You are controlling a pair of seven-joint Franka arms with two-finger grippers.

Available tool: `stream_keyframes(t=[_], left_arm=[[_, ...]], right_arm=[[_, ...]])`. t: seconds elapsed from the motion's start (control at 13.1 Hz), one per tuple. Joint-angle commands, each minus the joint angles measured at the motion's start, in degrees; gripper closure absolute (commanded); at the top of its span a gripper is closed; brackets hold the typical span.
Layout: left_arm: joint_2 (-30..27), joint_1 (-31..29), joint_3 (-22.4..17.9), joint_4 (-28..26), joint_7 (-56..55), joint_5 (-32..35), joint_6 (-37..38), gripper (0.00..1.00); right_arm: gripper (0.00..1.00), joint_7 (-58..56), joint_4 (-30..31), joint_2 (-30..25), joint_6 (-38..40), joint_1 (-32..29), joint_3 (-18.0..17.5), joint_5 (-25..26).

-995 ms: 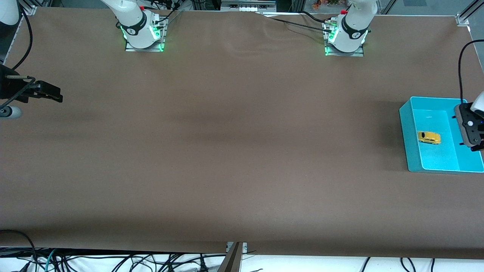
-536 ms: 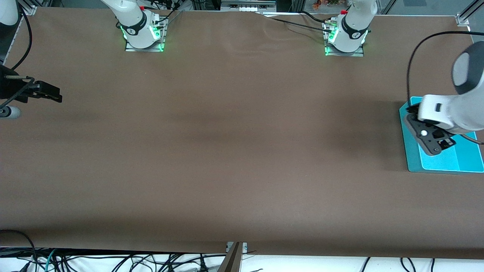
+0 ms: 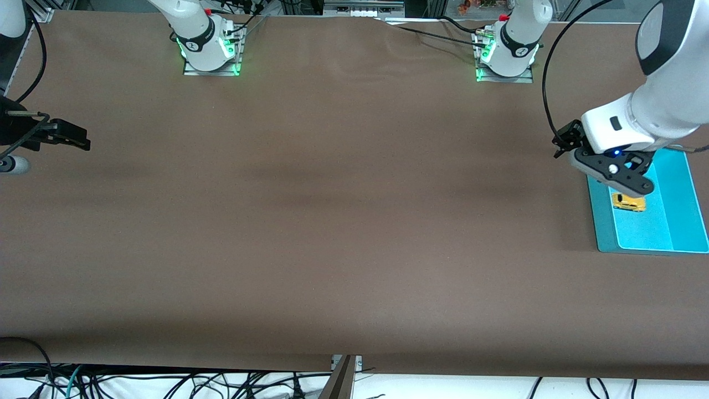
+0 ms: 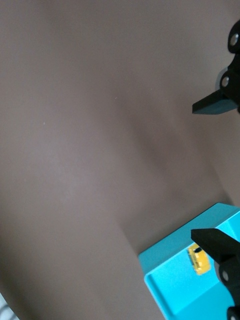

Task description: Wind and store yellow beetle car

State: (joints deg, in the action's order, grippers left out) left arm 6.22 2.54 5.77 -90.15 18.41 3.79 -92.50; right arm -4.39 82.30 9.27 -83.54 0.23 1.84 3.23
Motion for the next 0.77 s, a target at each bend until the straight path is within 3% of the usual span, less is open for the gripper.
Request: stream_keyframes(t=[0.0, 0.69], left_arm=[[-5.86, 4.40, -6.38, -5.55, -11.07, -3.94, -0.92, 0.00], [-10.79, 2.91, -6.91, -13.47, -14.63, -5.90, -5.41, 0.00]], right_arm=[[0.00, -0.09, -0.21, -0.21, -0.05, -0.31, -0.17, 0.55], [0.00, -0.09, -0.21, -0.21, -0.05, -0.31, -0.17, 0.46]])
